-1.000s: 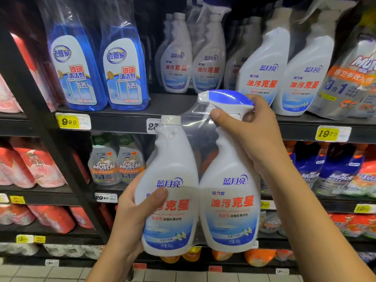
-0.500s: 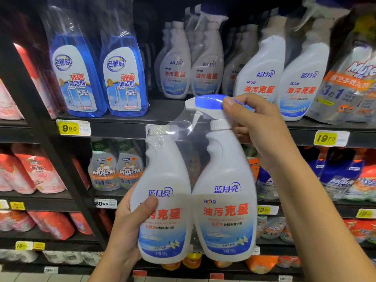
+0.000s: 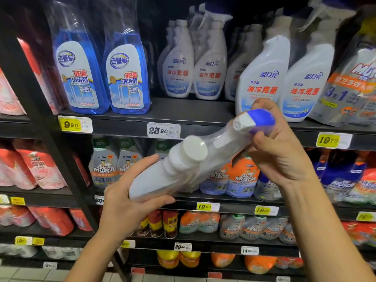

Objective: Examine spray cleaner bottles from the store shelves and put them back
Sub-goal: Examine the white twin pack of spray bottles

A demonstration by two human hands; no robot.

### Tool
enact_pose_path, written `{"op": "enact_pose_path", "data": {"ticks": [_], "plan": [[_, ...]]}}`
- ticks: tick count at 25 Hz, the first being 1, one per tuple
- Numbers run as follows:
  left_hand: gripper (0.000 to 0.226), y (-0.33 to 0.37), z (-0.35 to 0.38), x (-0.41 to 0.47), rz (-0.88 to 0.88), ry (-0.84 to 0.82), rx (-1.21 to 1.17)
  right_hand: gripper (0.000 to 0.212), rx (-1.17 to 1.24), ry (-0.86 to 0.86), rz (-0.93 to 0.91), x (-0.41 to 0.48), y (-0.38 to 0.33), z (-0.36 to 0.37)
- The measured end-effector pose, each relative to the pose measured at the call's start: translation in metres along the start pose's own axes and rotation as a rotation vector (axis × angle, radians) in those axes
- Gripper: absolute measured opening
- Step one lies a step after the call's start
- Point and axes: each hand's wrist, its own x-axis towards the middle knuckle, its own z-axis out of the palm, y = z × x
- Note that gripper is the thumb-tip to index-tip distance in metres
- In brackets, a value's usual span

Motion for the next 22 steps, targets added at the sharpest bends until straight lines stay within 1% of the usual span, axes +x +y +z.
{"op": "enact_pose_path", "data": {"ticks": [2, 6, 10, 11, 12, 13, 15, 16, 17, 18, 19, 20, 22], "plan": [[0.065, -0.004, 0.002, -0.003, 0.070, 0.025, 0.054, 0.060, -0.023, -0.098, -0.057, 0.001, 0.001, 0.001], [0.064, -0.008, 0.003, -0.006, 0.128, 0.085, 0.005, 0.052, -0.068, -0.225, -0.177, 0.001, -0.001, 0.017], [0.041, -0.006, 0.002, -0.003, 0.090, 0.107, -0.075, 0.048, -0.160, -0.291, -0.255, -0.006, -0.002, 0.033], [0.039, -0.006, 0.001, -0.003, 0.080, 0.107, -0.088, 0.048, -0.193, -0.304, -0.266, -0.007, -0.001, 0.037], [0.041, -0.006, 0.001, -0.004, 0.067, 0.108, -0.087, 0.049, -0.222, -0.317, -0.273, -0.008, -0.001, 0.040], [0.049, -0.007, 0.001, -0.003, 0.040, 0.109, -0.086, 0.051, -0.247, -0.327, -0.279, -0.008, -0.002, 0.043], [0.067, -0.012, 0.000, -0.002, -0.024, 0.096, -0.089, 0.051, -0.288, -0.331, -0.282, -0.009, -0.003, 0.046], [0.062, -0.013, 0.000, -0.003, -0.027, 0.086, -0.069, 0.051, -0.314, -0.326, -0.289, -0.009, -0.003, 0.046], [0.051, -0.015, 0.000, -0.005, -0.017, 0.083, -0.038, 0.050, -0.341, -0.315, -0.298, -0.008, -0.003, 0.046], [0.048, -0.014, 0.000, -0.006, -0.022, 0.095, -0.014, 0.050, -0.356, -0.295, -0.306, -0.006, -0.002, 0.045], [0.055, -0.011, 0.000, -0.005, -0.040, 0.103, -0.019, 0.051, -0.343, -0.263, -0.304, -0.003, 0.001, 0.043], [0.057, -0.010, -0.001, -0.003, -0.052, 0.094, -0.023, 0.052, -0.299, -0.218, -0.289, 0.000, 0.003, 0.040], [0.052, -0.009, -0.005, 0.001, -0.032, 0.068, 0.030, 0.052, -0.158, -0.099, -0.243, 0.006, 0.009, 0.032]]}}
